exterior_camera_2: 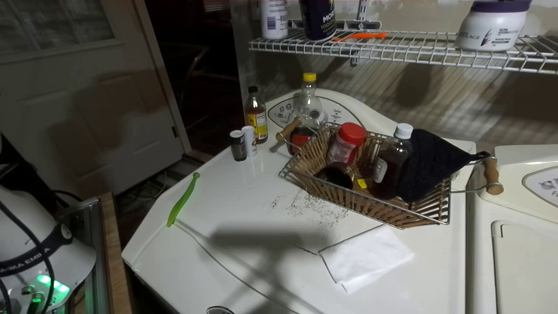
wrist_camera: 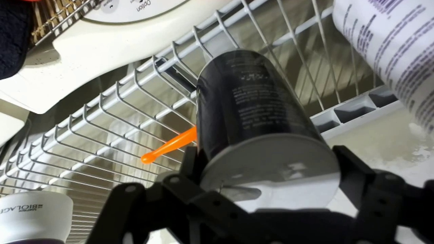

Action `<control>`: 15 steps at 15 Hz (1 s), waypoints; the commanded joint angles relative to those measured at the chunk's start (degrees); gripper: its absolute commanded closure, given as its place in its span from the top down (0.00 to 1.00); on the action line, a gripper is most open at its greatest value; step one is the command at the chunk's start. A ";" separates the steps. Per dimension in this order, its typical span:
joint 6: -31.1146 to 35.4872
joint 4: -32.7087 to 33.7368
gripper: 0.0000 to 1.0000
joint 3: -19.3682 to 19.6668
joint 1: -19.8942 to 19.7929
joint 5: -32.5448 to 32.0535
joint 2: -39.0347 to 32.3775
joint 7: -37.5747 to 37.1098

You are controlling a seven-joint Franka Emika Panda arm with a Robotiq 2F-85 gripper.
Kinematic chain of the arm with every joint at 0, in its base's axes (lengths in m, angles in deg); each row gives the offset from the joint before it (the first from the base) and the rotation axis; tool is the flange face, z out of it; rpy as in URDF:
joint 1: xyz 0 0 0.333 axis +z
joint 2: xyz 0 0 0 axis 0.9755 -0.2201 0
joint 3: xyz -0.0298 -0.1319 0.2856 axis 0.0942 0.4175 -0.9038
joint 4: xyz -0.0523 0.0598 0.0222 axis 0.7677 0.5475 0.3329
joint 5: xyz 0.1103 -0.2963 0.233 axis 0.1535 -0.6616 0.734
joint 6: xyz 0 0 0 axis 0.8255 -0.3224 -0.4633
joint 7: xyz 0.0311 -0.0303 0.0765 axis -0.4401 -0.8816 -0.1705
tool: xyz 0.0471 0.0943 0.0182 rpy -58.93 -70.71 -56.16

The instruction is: Pick up the bottle and put it on the shelf

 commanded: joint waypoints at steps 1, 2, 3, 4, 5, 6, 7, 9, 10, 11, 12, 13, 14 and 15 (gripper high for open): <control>-0.24 3.49 1.00 -0.44 -0.21 2.56 -2.33 1.67; -0.21 3.93 1.00 -0.55 -0.22 2.91 -2.65 1.67; -0.23 4.38 1.00 -0.61 -0.20 3.13 -2.97 1.27; -0.61 4.74 1.00 -0.63 -0.18 3.29 -3.13 0.71; -0.40 5.09 1.00 -0.66 -0.15 3.49 -3.39 0.18; -0.15 5.39 1.00 -0.63 -0.12 3.44 -3.65 -0.31; -0.29 5.59 1.00 -0.54 -0.08 3.13 -3.84 -0.76; -6.39 7.11 1.00 0.64 0.38 -1.57 -3.61 -6.71; -8.89 7.75 1.00 0.88 0.38 -2.50 -3.26 -8.28; -13.63 9.15 1.00 1.23 0.39 -4.28 -2.79 -10.17; -17.69 10.56 1.00 1.54 0.41 -6.11 -2.70 -11.64; -21.89 11.74 1.00 1.66 0.29 -7.98 -2.36 -12.57; -25.85 12.63 1.00 1.89 0.24 -10.05 -1.91 -12.42; -28.10 13.33 1.00 2.09 0.11 -10.87 -1.73 -11.00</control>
